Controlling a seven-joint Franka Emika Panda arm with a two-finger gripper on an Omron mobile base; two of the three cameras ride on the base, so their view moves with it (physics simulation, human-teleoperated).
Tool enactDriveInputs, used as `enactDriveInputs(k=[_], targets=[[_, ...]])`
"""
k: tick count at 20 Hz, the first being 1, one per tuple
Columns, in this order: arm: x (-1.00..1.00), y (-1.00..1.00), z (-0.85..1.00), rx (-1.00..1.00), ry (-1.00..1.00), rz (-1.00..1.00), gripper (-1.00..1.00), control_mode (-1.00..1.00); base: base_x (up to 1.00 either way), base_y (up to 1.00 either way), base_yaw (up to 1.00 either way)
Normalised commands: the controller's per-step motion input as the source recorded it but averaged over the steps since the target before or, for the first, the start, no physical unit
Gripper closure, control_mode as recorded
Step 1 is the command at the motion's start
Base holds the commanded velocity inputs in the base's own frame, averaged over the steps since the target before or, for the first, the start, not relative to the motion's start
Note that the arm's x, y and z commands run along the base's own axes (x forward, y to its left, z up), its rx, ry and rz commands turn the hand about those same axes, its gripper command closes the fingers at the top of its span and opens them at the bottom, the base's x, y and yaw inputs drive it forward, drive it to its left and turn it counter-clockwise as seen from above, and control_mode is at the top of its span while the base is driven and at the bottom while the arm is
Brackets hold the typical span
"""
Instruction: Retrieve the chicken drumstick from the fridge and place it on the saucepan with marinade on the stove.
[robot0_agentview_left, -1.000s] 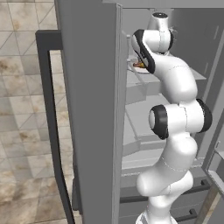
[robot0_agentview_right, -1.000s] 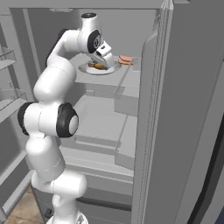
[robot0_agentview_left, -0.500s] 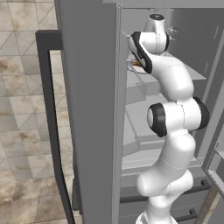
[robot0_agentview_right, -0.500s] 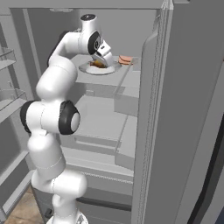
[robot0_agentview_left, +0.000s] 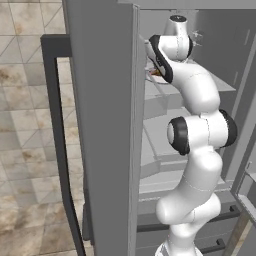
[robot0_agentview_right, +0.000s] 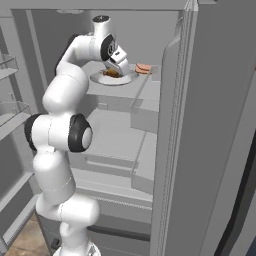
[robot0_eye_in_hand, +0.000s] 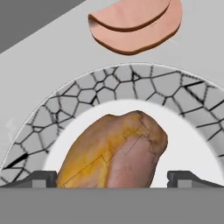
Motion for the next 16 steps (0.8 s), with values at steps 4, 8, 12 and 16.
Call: enactDriveInputs(k=[4,8,12,16], targets=[[0.00,0.00,-0.22,0.00,0.02,0.00,-1.00,-1.00,0.00,0.00,0.00],[0.00,0.00,-0.28,0.00,0.00,0.00,-1.00,-1.00,0.00,0.00,0.00],[0.05,0.00,-0.33,0.00,0.00,0.00,-1.00,-1.00,0.00,0.00,0.00],[0.17,0.00,-0.43,0.00,0.00,0.00,-1.00,-1.00,0.00,0.00,0.00]])
